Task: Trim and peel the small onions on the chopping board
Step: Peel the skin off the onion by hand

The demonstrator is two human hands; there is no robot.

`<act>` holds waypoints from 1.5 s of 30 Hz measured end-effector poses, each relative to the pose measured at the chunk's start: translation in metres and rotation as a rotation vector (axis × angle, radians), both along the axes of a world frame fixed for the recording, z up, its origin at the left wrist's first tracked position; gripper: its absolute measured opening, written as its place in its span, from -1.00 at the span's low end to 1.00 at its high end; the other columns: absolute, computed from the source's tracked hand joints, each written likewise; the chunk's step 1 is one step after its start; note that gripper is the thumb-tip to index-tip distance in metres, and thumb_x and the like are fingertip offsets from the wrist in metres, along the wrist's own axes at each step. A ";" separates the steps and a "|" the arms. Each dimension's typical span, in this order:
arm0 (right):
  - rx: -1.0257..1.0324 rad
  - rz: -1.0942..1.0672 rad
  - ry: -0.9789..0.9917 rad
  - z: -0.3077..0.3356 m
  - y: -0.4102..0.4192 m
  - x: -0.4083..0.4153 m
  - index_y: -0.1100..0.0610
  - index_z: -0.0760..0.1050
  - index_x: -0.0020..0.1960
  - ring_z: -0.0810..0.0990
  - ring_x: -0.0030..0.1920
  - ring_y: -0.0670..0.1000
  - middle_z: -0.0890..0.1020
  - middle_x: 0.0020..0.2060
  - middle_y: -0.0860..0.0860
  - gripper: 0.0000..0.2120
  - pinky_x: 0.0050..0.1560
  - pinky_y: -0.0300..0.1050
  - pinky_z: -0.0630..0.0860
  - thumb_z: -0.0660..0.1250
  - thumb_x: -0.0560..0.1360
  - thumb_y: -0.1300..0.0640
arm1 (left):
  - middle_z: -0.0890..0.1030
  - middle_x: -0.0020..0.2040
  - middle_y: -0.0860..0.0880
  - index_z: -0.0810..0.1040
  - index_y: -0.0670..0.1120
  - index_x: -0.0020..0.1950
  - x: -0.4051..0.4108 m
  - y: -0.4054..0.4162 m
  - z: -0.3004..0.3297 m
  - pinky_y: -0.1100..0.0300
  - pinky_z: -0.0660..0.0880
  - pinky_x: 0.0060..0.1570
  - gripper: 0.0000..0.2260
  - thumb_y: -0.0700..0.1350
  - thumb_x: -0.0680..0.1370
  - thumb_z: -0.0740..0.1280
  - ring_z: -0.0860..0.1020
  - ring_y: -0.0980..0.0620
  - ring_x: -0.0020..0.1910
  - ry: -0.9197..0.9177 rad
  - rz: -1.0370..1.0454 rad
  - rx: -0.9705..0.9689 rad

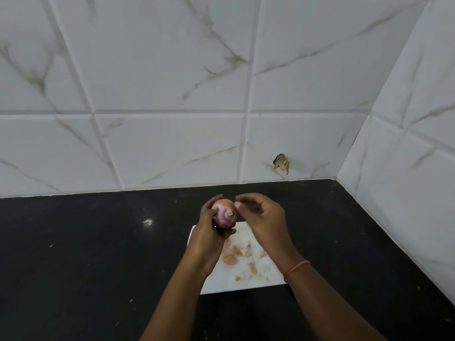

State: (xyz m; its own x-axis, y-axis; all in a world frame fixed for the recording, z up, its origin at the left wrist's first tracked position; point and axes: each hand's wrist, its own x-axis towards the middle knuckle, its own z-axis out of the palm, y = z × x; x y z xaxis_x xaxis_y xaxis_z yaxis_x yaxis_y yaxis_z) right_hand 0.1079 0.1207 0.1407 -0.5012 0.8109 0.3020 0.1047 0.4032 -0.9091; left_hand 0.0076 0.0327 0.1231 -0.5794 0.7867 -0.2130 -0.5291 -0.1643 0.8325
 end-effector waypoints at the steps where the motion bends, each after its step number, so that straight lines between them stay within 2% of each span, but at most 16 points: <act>1: 0.044 0.012 -0.012 0.001 -0.002 -0.001 0.12 0.64 0.07 0.65 -0.03 -0.16 0.68 -0.06 -0.07 -0.82 -0.02 -0.32 0.58 0.46 0.47 0.18 | 0.57 0.26 -0.20 0.51 -0.04 0.34 0.000 0.000 0.000 0.05 0.56 0.03 -0.73 -0.11 0.71 0.12 0.58 -0.16 0.14 0.013 -0.001 0.003; 5: 0.243 0.001 -0.092 -0.001 -0.005 -0.005 0.13 0.63 0.04 0.64 -0.06 -0.15 0.67 -0.07 -0.04 -0.81 -0.02 -0.35 0.58 0.50 0.43 0.18 | 0.60 0.26 -0.18 0.49 0.00 0.35 0.001 -0.001 0.002 -0.04 0.54 0.24 -0.73 -0.11 0.72 0.10 0.59 -0.19 0.24 0.090 -0.015 -0.012; 11: 0.412 -0.006 -0.174 -0.002 -0.002 -0.006 0.17 0.65 0.01 0.61 -0.08 -0.12 0.66 -0.07 0.00 -0.87 -0.02 -0.39 0.56 0.46 0.47 0.19 | 0.58 0.26 -0.13 0.47 0.06 0.35 0.001 0.001 0.003 0.07 0.57 0.05 -0.75 -0.09 0.72 0.11 0.60 -0.16 0.19 0.207 0.003 -0.091; 14: 0.446 0.017 -0.252 -0.002 -0.002 -0.005 0.16 0.61 0.01 0.58 -0.08 -0.12 0.62 -0.06 -0.01 -0.89 -0.03 -0.33 0.57 0.41 0.51 0.15 | 0.55 0.24 -0.09 0.46 0.08 0.33 0.003 0.001 0.002 0.04 0.59 0.11 -0.77 -0.08 0.71 0.13 0.59 -0.13 0.16 0.268 0.006 -0.119; 18: 0.526 0.070 -0.396 -0.002 -0.001 -0.004 0.12 0.54 0.05 0.48 -0.11 -0.15 0.55 -0.03 -0.02 -0.88 -0.10 -0.44 0.43 0.33 0.56 0.09 | 0.54 0.23 -0.04 0.46 0.13 0.31 0.004 -0.001 0.001 0.00 0.58 0.20 -0.77 -0.06 0.72 0.12 0.60 -0.10 0.15 0.303 -0.008 -0.136; 21: 0.535 0.103 -0.461 0.001 -0.002 -0.003 0.13 0.53 0.11 0.43 -0.10 -0.18 0.54 0.03 0.00 -0.83 -0.15 -0.50 0.30 0.28 0.59 0.07 | 0.54 0.25 -0.04 0.44 0.12 0.34 0.004 -0.003 0.002 0.13 0.60 0.10 -0.76 -0.06 0.72 0.11 0.59 -0.06 0.15 0.355 -0.015 -0.141; 25: 0.537 0.139 -0.578 0.005 -0.004 -0.005 0.15 0.46 0.24 0.51 0.03 -0.10 0.50 0.18 0.04 -0.75 -0.02 -0.42 0.30 0.21 0.63 0.06 | 0.51 0.24 -0.03 0.39 0.10 0.38 0.006 -0.003 0.004 0.29 0.56 -0.11 -0.75 -0.06 0.72 0.09 0.58 -0.02 0.11 0.420 -0.021 -0.184; 28: 0.512 0.145 -0.620 0.008 -0.002 -0.006 0.19 0.42 0.24 0.49 0.02 -0.07 0.46 0.19 0.07 -0.74 -0.08 -0.38 0.29 0.18 0.64 0.06 | 0.54 0.21 -0.02 0.40 0.09 0.38 0.006 -0.003 0.005 0.32 0.57 -0.15 -0.75 -0.07 0.72 0.09 0.59 -0.01 0.09 0.420 -0.028 -0.193; 31: 0.466 0.134 -0.577 0.008 0.002 -0.004 0.19 0.43 0.14 0.43 -0.08 -0.11 0.48 0.11 0.08 -0.82 -0.22 -0.43 0.28 0.21 0.62 0.10 | 0.54 0.17 0.01 0.41 0.09 0.36 0.007 -0.004 0.006 0.34 0.59 -0.17 -0.75 -0.08 0.72 0.09 0.60 -0.01 0.06 0.421 -0.042 -0.182; 35: 0.411 0.094 -0.477 0.003 0.004 -0.001 0.11 0.41 -0.01 0.45 -0.14 -0.12 0.48 -0.01 0.02 -0.96 -0.22 -0.40 0.36 0.26 0.58 0.16 | 0.53 0.19 0.03 0.42 0.13 0.33 0.009 -0.004 0.006 0.22 0.60 -0.06 -0.77 -0.06 0.72 0.10 0.61 -0.04 0.07 0.422 -0.070 -0.168; 37: 0.373 0.070 -0.414 -0.001 0.005 0.000 0.10 0.40 -0.05 0.46 -0.17 -0.13 0.49 -0.07 -0.01 -0.95 -0.21 -0.38 0.41 0.27 0.56 0.18 | 0.54 0.19 0.01 0.43 0.13 0.32 0.009 -0.005 0.007 0.21 0.60 -0.07 -0.76 -0.07 0.72 0.09 0.62 -0.05 0.07 0.429 -0.074 -0.167; 43: 0.222 0.011 -0.177 -0.007 0.005 0.006 0.13 0.48 0.03 0.61 -0.09 -0.11 0.60 -0.12 -0.02 -0.94 -0.11 -0.24 0.57 0.23 0.61 0.20 | 0.56 0.19 -0.03 0.46 0.13 0.32 0.008 -0.004 0.005 0.16 0.60 -0.04 -0.75 -0.09 0.72 0.09 0.63 -0.06 0.09 0.407 -0.070 -0.147; 45: 0.189 0.024 -0.089 -0.006 0.004 0.008 0.12 0.52 0.09 0.63 -0.05 -0.15 0.63 -0.07 -0.05 -0.91 -0.07 -0.31 0.58 0.29 0.59 0.18 | 0.55 0.21 -0.05 0.46 0.13 0.32 0.007 -0.004 0.004 0.10 0.61 0.03 -0.75 -0.07 0.72 0.09 0.62 -0.08 0.12 0.387 -0.069 -0.141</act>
